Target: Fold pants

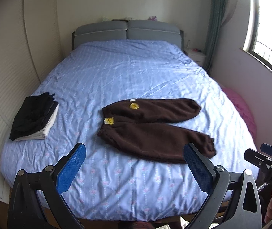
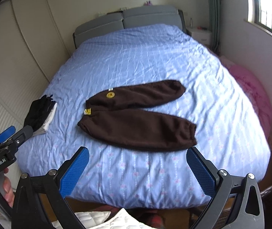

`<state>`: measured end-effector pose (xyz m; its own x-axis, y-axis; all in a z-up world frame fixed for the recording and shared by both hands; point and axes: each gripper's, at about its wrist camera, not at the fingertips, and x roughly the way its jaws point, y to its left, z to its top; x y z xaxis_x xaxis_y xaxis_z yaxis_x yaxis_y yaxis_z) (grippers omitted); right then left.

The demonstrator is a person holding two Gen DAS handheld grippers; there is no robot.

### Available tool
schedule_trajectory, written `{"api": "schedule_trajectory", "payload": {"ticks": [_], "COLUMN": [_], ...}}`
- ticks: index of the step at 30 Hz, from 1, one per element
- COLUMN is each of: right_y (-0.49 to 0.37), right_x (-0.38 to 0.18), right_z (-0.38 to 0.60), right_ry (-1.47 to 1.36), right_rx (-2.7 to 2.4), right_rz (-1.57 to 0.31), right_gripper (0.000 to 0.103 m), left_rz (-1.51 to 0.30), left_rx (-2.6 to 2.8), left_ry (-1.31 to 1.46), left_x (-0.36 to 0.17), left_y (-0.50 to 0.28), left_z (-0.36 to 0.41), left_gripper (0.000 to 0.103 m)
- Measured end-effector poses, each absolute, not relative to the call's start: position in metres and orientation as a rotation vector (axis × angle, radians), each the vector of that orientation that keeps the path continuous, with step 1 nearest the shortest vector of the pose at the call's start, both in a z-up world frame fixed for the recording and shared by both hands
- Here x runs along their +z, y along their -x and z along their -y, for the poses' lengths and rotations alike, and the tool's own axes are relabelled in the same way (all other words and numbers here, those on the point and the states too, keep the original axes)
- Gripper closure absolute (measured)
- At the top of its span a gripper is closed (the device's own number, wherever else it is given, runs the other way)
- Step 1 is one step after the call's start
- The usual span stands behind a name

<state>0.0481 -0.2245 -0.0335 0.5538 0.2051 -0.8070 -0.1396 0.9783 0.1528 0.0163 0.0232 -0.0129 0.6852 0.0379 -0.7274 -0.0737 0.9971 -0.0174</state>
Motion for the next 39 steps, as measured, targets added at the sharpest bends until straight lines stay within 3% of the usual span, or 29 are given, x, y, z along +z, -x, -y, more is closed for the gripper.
{"api": "schedule_trajectory", "payload": {"ticks": [16, 30, 39], "right_y": [-0.123, -0.189, -0.207], "right_x": [-0.17, -0.302, -0.357], "right_z": [0.217, 0.247, 0.268], "right_ry": [-0.318, -0.475, -0.557], "right_rx": [-0.026, -0.116, -0.191], "right_rz": [-1.177, -1.365, -1.461], "right_gripper": [0.001, 0.018, 0.023], "left_rz": [-1.098, -1.24, -1.41], "left_rx": [0.054, 0.119, 0.142], "left_ry": [0.05, 0.042, 0.244], "left_x": [-0.138, -0.262, -0.33], "left_y": [-0.124, -0.214, -0.242], "left_z": [-0.096, -0.088, -0.104], "left_gripper": [0.0, 0.001, 0.008]}}
